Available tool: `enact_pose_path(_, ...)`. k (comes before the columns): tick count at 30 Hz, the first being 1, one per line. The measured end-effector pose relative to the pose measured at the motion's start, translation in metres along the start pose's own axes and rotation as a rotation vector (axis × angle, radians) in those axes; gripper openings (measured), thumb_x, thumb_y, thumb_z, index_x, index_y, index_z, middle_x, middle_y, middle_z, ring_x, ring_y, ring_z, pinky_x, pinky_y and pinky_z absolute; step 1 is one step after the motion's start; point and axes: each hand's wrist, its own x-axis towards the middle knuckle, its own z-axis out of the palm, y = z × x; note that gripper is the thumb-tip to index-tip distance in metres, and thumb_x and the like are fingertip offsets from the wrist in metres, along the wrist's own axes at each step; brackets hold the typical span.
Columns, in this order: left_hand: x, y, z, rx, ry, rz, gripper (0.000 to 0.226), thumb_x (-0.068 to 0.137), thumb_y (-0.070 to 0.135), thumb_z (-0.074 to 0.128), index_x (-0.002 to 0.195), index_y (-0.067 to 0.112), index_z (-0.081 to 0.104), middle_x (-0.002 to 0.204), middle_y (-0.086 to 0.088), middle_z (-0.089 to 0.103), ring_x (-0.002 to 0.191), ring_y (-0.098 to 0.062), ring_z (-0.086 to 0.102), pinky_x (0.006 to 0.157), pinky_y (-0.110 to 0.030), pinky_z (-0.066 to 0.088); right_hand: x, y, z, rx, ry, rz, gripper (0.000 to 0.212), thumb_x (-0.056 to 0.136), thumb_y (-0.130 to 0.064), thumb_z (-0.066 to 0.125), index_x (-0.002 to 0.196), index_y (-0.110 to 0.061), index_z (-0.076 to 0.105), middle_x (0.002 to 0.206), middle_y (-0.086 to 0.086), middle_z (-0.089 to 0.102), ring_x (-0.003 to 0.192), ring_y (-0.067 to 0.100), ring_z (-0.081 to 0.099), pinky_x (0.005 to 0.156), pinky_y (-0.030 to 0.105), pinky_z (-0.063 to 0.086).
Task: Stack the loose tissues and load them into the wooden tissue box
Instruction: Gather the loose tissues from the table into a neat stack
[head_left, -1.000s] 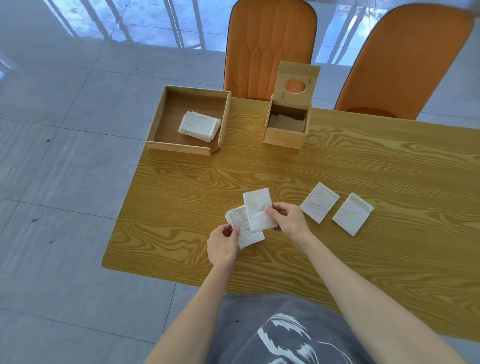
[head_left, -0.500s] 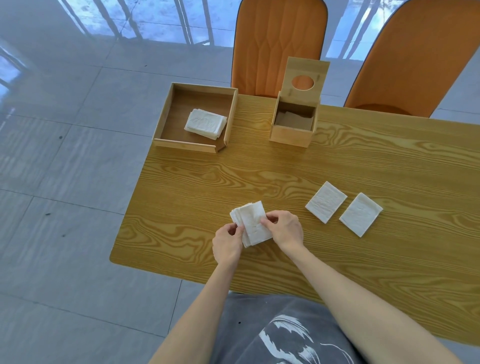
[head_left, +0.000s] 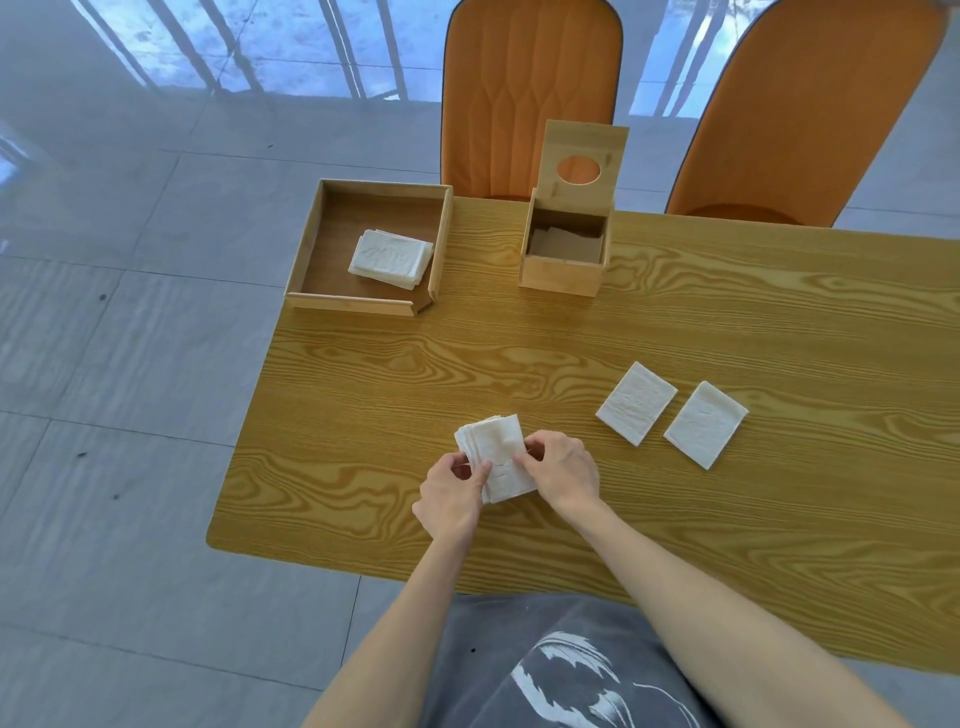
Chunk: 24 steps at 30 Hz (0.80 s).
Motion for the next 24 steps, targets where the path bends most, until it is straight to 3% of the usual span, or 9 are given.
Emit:
enact_pose_path(3,-0.001,0.002,0.004,-0.030,-0.027,0.031,0.019,0.083,0.045,0.074,0.090,0.033,0.061,0.089,0.014,0.068,0.092,-0.015,0.069,0.091,-0.042,0.052,-0.001,0.005,-0.002,-0.013,0.011,0.020,0.024,0.089,-0.042,0.064,0.103,-0.024,0.072,0.102,-0.001,0.074,0.094,0.022,0.068,0.074,0.035,0.054)
enact_pose_path(7,-0.001,0.008,0.009,-0.075,-0.048,0.039,0.022,0.084,0.039,0.075,0.100,0.025,0.069,0.095,0.009,0.071,0.088,-0.014,0.068,0.076,-0.032,0.053,-0.002,0.011,-0.010,0.001,0.036,0.045,0.026,0.089,-0.042,0.065,0.106,-0.023,0.071,0.103,-0.003,0.074,0.096,0.020,0.067,0.073,0.033,0.052)
enact_pose_path(16,-0.002,0.030,0.027,-0.106,-0.099,0.075,0.025,0.085,0.040,0.074,0.104,0.026,0.069,0.093,0.013,0.068,0.089,-0.011,0.065,0.074,-0.029,0.047,0.012,0.042,-0.062,0.067,0.353,0.347,0.025,0.093,-0.042,0.059,0.097,-0.021,0.074,0.093,0.001,0.075,0.086,0.024,0.068,0.064,0.029,0.045)
enact_pose_path(19,0.001,0.035,0.033,-0.137,-0.113,0.060,0.027,0.084,0.041,0.075,0.105,0.025,0.070,0.099,0.009,0.071,0.093,-0.014,0.067,0.079,-0.032,0.051,0.021,0.053,-0.074,0.104,0.369,0.447,0.030,0.093,-0.042,0.059,0.108,-0.019,0.068,0.101,0.003,0.074,0.095,0.027,0.067,0.071,0.033,0.046)
enact_pose_path(22,0.003,0.039,0.036,-0.160,-0.109,0.047,0.027,0.084,0.040,0.075,0.105,0.025,0.070,0.100,0.008,0.072,0.092,-0.015,0.067,0.079,-0.031,0.049,0.029,0.060,-0.077,0.164,0.343,0.536,0.052,0.091,-0.048,0.062,0.132,-0.018,0.053,0.115,0.006,0.070,0.112,0.030,0.062,0.088,0.042,0.046)
enact_pose_path(24,0.003,0.040,0.036,-0.169,-0.108,0.048,0.026,0.085,0.039,0.074,0.106,0.025,0.069,0.098,0.008,0.071,0.090,-0.014,0.066,0.076,-0.029,0.046,0.032,0.063,-0.074,0.197,0.335,0.587,0.060,0.089,-0.051,0.063,0.136,-0.017,0.048,0.120,0.008,0.069,0.115,0.032,0.061,0.091,0.043,0.045)
